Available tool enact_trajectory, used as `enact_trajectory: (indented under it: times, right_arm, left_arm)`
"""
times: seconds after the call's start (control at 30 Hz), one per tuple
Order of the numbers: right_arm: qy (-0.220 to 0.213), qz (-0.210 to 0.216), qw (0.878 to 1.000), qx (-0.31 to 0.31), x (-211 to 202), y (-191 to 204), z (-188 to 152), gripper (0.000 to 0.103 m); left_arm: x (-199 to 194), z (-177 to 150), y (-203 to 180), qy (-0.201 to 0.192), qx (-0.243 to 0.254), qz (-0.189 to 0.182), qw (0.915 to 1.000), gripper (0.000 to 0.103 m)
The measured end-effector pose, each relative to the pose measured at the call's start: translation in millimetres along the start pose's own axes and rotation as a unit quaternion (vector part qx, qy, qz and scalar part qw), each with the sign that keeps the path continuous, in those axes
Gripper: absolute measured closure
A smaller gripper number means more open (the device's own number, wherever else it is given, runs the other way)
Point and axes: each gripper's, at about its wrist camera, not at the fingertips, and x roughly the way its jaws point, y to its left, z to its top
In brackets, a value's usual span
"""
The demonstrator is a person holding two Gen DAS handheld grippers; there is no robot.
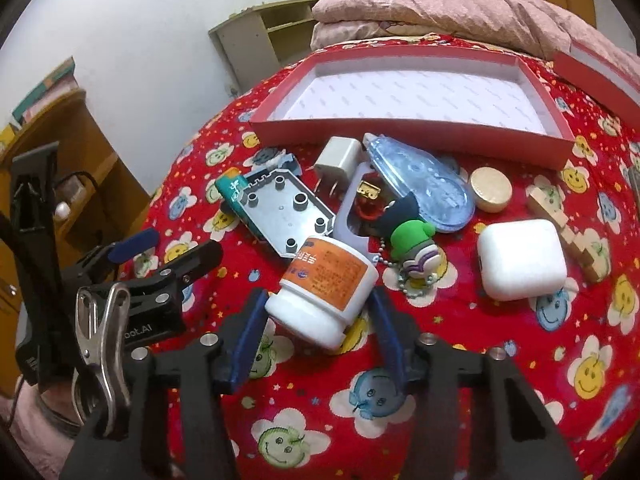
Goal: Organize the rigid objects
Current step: 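Move right gripper to the white orange-labelled jar while left gripper approaches the teal tube, then close right gripper on the white jar while left gripper grasps the teal tube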
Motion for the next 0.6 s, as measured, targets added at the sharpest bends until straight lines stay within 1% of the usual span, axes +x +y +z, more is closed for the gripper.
enact_trajectory:
  times: [0.13,0.27,0.33,0.43,0.53,0.6]
  right_arm:
    - [-0.006,-0.006,1.0,-0.004,-9,-5,-3,0.053]
    - [-0.005,-0.025,1.0,-0.01,-17,-11,-9,0.053]
    - [-0.003,-0.029,1.0,-0.005,-21,-17,-11,0.053]
    - [-0.002,-0.043,0.999,-0.001,-28,-25,-12,0.054]
    - [-0.009,-0.05,0.999,0.002,-33,-32,-13,0.054]
    - [-0.011,-0.049,0.999,0.002,-35,-34,-14,0.055]
  left_arm:
    - [-3,8,-4,-0.011,0.008,0.001,0.9999,0.001]
    - [-5,19,-4,-0.025,0.012,0.004,0.9996,0.003]
    - [-5,25,-6,-0.03,0.013,0.006,0.9994,0.012]
    - [-2,32,-10,-0.034,0.009,-0.001,0.9994,0.019]
    - [6,40,-14,-0.031,0.007,-0.004,0.9995,0.022]
    - [11,44,-13,-0.028,-0.001,0.0,0.9996,0.022]
